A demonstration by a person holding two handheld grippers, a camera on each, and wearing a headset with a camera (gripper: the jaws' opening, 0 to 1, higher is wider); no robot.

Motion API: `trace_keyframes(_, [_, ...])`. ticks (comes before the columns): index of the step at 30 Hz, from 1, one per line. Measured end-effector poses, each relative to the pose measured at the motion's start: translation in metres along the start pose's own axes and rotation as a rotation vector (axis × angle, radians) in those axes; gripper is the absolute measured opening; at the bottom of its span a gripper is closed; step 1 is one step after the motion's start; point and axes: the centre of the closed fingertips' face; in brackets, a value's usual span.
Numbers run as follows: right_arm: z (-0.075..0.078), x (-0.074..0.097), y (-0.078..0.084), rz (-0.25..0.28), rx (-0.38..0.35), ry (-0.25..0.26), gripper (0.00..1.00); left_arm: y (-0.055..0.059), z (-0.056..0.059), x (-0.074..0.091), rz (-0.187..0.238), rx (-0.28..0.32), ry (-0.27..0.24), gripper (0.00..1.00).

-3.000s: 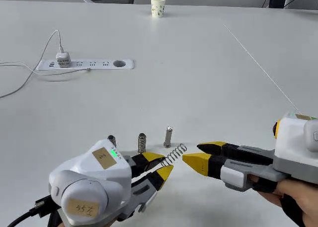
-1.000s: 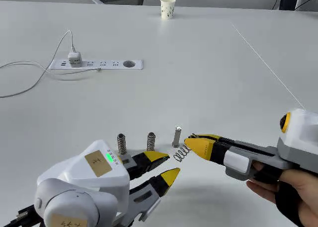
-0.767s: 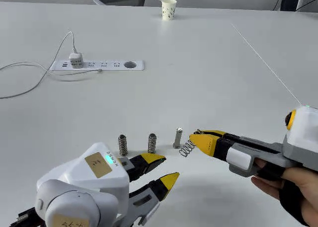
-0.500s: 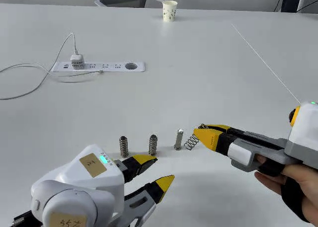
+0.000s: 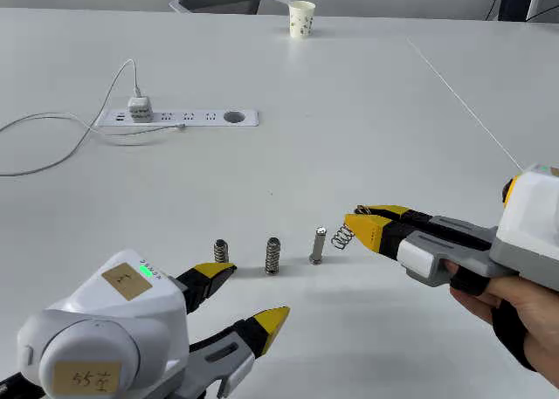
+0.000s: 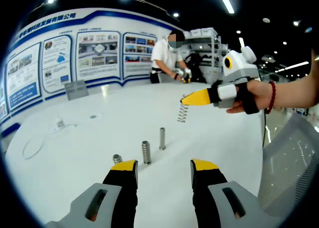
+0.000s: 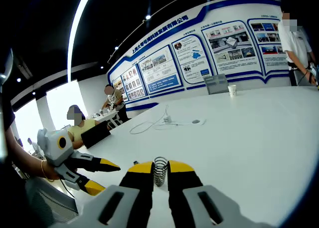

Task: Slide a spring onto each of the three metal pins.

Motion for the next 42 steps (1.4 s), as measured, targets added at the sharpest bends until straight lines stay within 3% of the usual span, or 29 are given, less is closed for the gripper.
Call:
trace_keyframes(11, [0.004,-0.015,-0.001,-0.038,0.122,0.033,0.11,0.004,-0.014,0.005,-0.013,0.018,-0.041,0.58])
trace_keyframes(21, [0.014,-0.031,0.001,-0.071,0.218,0.073,0.11,0.007,-0.016,0.007,-0.019,0.030,-0.046,0.69])
trace_keyframes(32, [0.023,-0.043,0.008,-0.095,0.253,0.102,0.11,0.010,-0.016,0.009,-0.020,0.049,-0.039,0.77])
trace_keyframes(42, [0.026,-0.049,0.014,-0.110,0.245,0.106,0.12,0.010,-0.015,0.010,-0.020,0.063,-0.028,0.78])
Point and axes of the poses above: the centre of the closed fingertips' face, and the gripper's own axes: x roughly backward along the fingers, z roughly to its right, y roughly out of its underside, and after that the axes turned 13 degrees about -x, right-handed
